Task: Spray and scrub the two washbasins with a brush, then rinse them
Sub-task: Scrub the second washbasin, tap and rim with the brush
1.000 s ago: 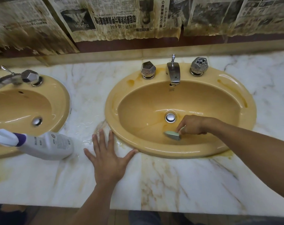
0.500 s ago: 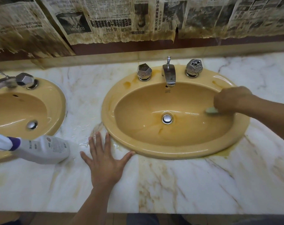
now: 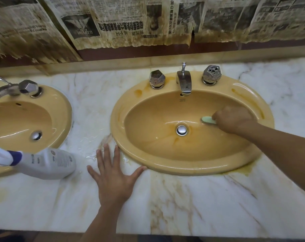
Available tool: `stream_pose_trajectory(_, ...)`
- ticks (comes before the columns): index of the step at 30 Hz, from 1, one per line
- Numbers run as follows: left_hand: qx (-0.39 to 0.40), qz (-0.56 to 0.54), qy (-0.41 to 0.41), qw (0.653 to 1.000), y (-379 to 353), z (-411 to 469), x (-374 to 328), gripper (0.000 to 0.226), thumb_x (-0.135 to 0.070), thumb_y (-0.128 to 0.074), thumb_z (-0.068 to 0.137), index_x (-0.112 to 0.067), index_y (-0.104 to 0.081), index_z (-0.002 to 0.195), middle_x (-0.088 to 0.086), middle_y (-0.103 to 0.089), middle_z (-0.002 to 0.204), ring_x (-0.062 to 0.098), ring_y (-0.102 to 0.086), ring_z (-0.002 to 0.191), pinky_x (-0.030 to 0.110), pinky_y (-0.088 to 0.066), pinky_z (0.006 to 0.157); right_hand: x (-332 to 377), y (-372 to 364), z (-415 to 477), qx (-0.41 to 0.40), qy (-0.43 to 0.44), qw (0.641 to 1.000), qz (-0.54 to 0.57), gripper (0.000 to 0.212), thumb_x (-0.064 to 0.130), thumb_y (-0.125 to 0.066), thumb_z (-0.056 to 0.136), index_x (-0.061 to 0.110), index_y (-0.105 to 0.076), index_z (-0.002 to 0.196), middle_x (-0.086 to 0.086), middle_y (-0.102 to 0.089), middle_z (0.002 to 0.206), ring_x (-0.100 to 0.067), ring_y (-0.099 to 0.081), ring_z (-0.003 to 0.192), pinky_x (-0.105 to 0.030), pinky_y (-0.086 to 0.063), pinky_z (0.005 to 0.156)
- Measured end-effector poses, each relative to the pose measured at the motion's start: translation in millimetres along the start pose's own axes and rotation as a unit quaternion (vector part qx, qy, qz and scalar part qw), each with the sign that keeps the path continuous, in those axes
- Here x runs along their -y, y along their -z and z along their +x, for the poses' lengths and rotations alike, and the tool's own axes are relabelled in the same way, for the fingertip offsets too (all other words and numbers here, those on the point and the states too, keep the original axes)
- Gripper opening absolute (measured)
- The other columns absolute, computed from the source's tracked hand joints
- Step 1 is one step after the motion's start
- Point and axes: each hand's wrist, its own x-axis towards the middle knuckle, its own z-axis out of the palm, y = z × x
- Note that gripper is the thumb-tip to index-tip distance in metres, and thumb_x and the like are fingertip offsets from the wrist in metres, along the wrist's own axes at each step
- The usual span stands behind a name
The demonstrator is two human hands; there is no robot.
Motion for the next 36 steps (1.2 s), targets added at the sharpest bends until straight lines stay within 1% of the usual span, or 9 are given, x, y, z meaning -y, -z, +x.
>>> stream_pose_trajectory(3,-0.001,0.000,-0.003,1.000,-0.3,0.0,0.7,0.118,-0.103,-0.027,0.071,-0.031,-0.018,0.164,-0.005,0.003,0.173,0.017,0.015,0.158,0.067,0.004,0.122,20.6,-3.6,9.7,0.012,0.016,0.997,0.077,0.037,0.031,-0.053,0.096,0.040,-0.064,0.130,-0.001,-0.063,0.125,-0.025,-0.062,0.111,-0.033,-0.052,0.085)
stream_pose_trajectory(6,-0.002,0.004,-0.002,1.000,-1.0,0.6,1.1,0.118,-0.103,-0.027,0.071,-0.031,-0.019,0.164,-0.004,0.002,0.173,0.018,0.013,0.158,0.068,0.003,0.122,30.3,-8.0,9.1,0.138,0.083,0.980,0.120,0.034,0.040,-0.059,0.095,0.044,-0.066,0.128,0.002,-0.060,0.131,-0.021,-0.055,0.121,-0.032,-0.049,0.092)
stream_pose_trajectory(8,-0.004,0.002,-0.003,1.000,-1.4,0.5,1.3,0.118,-0.103,-0.026,0.071,-0.031,-0.019,0.164,-0.003,0.001,0.173,0.018,0.013,0.159,0.068,0.002,0.122,23.6,-3.5,7.4,0.173,0.102,0.976,0.087,0.031,0.040,-0.062,0.093,0.045,-0.068,0.123,0.006,-0.062,0.130,-0.018,-0.054,0.121,-0.032,-0.049,0.092)
stream_pose_trajectory(13,-0.003,0.002,-0.003,1.000,-1.0,0.2,1.0,0.119,-0.104,-0.025,0.070,-0.030,-0.020,0.164,-0.003,0.000,0.173,0.018,0.012,0.159,0.068,0.001,0.122,0.5,0.4,7.0,0.061,0.034,0.997,0.017,0.037,0.038,-0.049,0.097,0.045,-0.060,0.132,0.004,-0.056,0.135,-0.020,-0.057,0.120,-0.033,-0.051,0.091)
stream_pose_trajectory(20,0.002,-0.005,-0.002,1.000,0.0,1.0,1.6,0.119,-0.104,-0.027,0.070,-0.032,-0.018,0.164,-0.005,0.004,0.173,0.017,0.015,0.158,0.067,0.005,0.123,-16.5,10.1,-20.6,0.235,0.150,0.958,-0.069,0.038,0.043,-0.038,0.104,0.030,-0.064,0.128,0.005,-0.064,0.126,-0.018,-0.060,0.112,-0.032,-0.048,0.091)
stream_pose_trajectory(28,0.001,-0.008,0.003,1.000,0.5,0.0,1.1,0.120,-0.105,-0.026,0.069,-0.032,-0.017,0.164,-0.006,0.006,0.173,0.015,0.017,0.158,0.065,0.005,0.123,-50.0,39.8,-11.6,-0.083,0.027,0.989,-0.117,0.045,0.028,-0.038,0.100,0.047,-0.050,0.139,0.006,-0.065,0.118,-0.021,-0.067,0.105,-0.029,-0.046,0.067)
stream_pose_trajectory(31,-0.002,-0.011,0.001,1.000,-0.1,0.2,0.9,0.120,-0.105,-0.025,0.069,-0.032,-0.018,0.164,-0.006,0.004,0.173,0.015,0.016,0.158,0.065,0.005,0.123,-47.2,19.6,-15.6,-0.048,0.047,0.992,-0.109,0.039,0.034,-0.039,0.102,0.044,-0.051,0.137,0.008,-0.064,0.121,-0.018,-0.066,0.108,-0.029,-0.048,0.069)
stream_pose_trajectory(34,-0.005,-0.011,-0.001,1.000,-0.4,0.3,1.4,0.120,-0.105,-0.025,0.069,-0.031,-0.019,0.164,-0.005,0.003,0.173,0.016,0.014,0.158,0.066,0.005,0.123,-50.1,5.2,-20.4,0.106,0.047,0.993,-0.012,0.035,0.044,-0.048,0.100,0.040,-0.059,0.133,0.008,-0.057,0.111,-0.016,-0.060,0.102,-0.028,-0.045,0.071)
stream_pose_trajectory(36,-0.006,-0.008,-0.001,1.000,-0.7,0.1,1.1,0.120,-0.105,-0.024,0.069,-0.031,-0.020,0.164,-0.005,0.002,0.173,0.017,0.013,0.158,0.066,0.004,0.123,-46.9,11.2,-20.2,0.088,0.039,0.995,0.001,0.033,0.044,-0.050,0.099,0.038,-0.061,0.129,0.007,-0.056,0.105,-0.017,-0.059,0.097,-0.029,-0.045,0.068)
